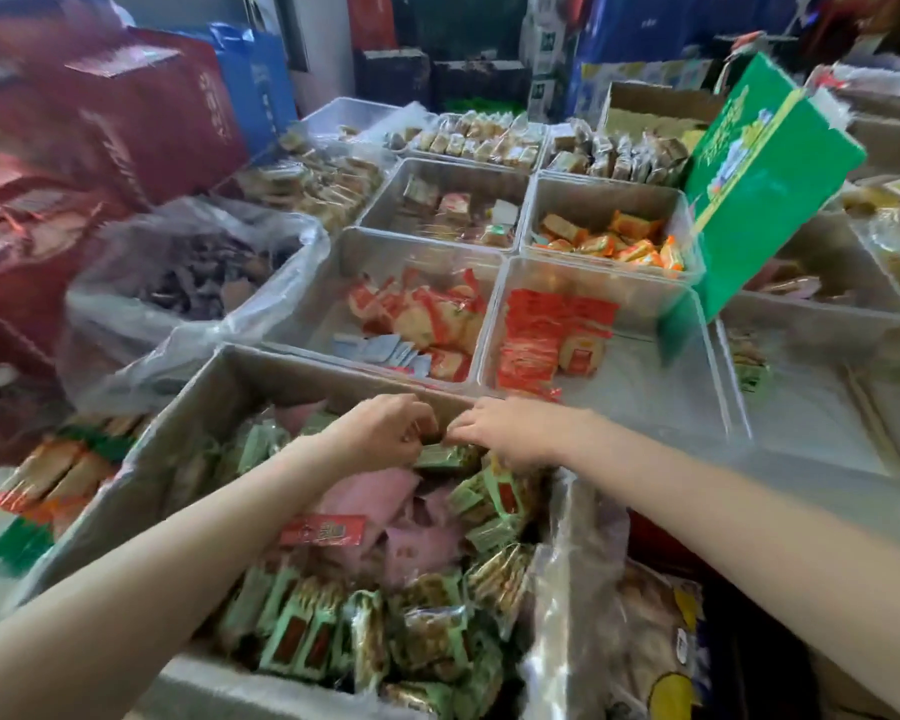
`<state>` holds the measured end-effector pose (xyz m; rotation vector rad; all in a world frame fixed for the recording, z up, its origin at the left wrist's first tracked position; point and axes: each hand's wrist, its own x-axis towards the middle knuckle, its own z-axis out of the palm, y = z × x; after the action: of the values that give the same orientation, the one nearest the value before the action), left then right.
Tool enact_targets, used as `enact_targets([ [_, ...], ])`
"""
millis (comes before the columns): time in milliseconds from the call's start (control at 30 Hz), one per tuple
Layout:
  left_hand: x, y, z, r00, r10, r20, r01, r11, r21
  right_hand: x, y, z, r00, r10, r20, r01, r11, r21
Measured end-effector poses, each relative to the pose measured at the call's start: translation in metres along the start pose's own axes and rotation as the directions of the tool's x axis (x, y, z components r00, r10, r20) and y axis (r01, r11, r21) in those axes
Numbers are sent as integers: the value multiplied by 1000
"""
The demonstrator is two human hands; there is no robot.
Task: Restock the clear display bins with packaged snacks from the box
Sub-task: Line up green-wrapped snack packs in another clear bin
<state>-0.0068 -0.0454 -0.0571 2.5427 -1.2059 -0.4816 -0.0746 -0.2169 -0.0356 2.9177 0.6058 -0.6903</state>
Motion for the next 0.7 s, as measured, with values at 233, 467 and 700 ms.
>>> enact_targets([
  [233,4,-5,34,967,79,244,-53,993,-109,-14,-16,18,932,297,209,-279,954,-112],
  [467,8,-15,22,996,-11,88,58,829,-556,-18,-9,5,813,576,-92,-203,427,881],
  [700,-5,-51,13,953,-303,7,184,559,-808,10,-26,65,880,380,287,-425,898,113],
])
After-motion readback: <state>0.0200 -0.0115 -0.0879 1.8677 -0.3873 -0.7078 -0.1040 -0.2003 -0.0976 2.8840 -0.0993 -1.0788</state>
